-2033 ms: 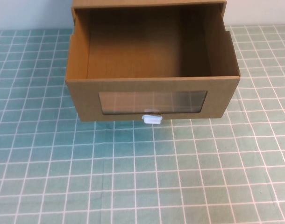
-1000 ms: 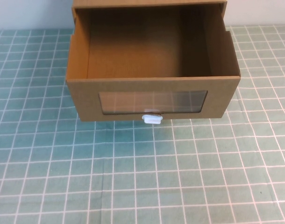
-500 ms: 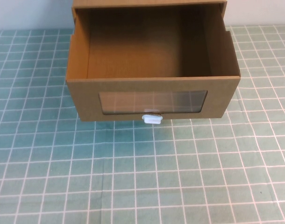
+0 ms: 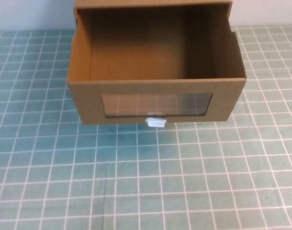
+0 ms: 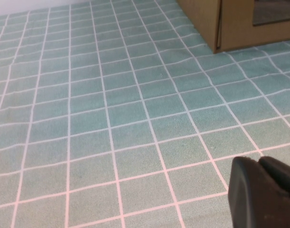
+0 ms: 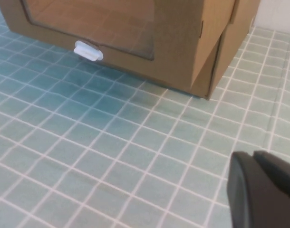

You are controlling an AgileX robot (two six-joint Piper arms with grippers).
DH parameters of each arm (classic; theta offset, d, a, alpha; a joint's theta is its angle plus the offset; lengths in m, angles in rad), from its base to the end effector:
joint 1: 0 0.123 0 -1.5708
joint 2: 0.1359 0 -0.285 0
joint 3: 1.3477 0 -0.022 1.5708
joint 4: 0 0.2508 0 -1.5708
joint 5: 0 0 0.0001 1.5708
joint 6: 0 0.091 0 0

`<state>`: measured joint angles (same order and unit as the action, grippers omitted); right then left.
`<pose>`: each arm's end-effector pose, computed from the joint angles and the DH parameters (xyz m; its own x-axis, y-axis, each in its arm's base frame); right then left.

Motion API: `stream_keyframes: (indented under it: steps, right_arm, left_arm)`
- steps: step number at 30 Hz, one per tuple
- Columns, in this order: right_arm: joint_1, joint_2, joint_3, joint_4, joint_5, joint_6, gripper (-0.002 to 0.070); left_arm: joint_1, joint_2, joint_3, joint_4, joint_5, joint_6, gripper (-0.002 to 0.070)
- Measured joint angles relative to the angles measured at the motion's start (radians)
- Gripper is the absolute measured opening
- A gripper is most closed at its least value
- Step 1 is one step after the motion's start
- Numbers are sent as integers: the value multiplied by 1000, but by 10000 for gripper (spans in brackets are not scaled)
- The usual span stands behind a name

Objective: Open the shoe box
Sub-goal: 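Pull the top drawer of the cardboard box fully open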

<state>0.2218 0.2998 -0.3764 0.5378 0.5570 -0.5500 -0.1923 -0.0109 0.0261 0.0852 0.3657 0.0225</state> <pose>0.0613 0.0391 0.2776 -0.2751 -0.1422 -0.9508 -0.4859 0.8740 0.0098 0.0524 -0.0074 0.1722 -0.2650 0.1554 -0.9516 0.1904 0.9759 0.1063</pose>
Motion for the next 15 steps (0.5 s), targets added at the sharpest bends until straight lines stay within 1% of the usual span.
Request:
stream_keyframes:
  steps: [3,5,9,15]
  right_arm:
    - [-5,-37,7,-61,4,15,-13]
    - [-23,-85,29,-97,0,56,-13]
    - [-62,-185,99,-200,-60,202,-13]
    - [-70,-256,185,-355,-75,446,-13]
  left_arm:
    - [0,0,0,0,0,0,-5]
    - [0,0,0,0,0,0,-5]
    - [0,0,0,0,0,0,-5]
    - [0,0,0,0,0,0,-5]
